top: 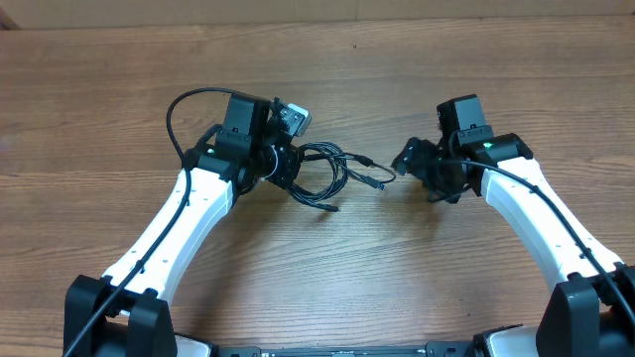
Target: Untangle cables
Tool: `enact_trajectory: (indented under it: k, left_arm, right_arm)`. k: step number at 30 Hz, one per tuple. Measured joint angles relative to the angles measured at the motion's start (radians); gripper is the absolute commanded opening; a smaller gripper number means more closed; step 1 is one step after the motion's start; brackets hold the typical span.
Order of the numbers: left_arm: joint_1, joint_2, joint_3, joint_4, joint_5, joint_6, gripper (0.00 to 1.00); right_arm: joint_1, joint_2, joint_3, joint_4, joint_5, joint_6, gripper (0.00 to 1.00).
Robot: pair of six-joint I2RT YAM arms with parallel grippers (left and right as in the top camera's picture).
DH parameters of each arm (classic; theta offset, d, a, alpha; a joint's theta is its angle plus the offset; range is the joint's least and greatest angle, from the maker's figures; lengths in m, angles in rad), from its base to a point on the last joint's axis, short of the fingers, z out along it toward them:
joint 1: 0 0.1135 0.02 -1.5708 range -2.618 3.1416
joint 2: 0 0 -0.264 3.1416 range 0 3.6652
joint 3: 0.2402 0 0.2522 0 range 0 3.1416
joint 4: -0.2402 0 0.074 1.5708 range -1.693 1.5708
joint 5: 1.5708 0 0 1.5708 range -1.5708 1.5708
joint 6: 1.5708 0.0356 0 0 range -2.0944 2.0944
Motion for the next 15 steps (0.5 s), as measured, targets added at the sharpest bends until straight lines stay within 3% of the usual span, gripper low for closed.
enact_trajectory:
  k: [4,10,15]
  left_arm:
    - [0.000,0.000,0.000,0.005,-0.001,0.053,0.04]
    - [0.000,0.000,0.000,0.006,-0.001,0.162,0.04]
    - [0.000,0.000,0.000,0.006,-0.001,0.240,0.04]
  right_arm:
    - [0.000,0.000,0.000,-0.063,-0.145,-0.138,0.89]
    - [0.000,0.000,0.000,-0.061,-0.314,-0.225,0.89]
    - [0.000,0.000,0.000,0.021,-0.431,-0.277,1.00]
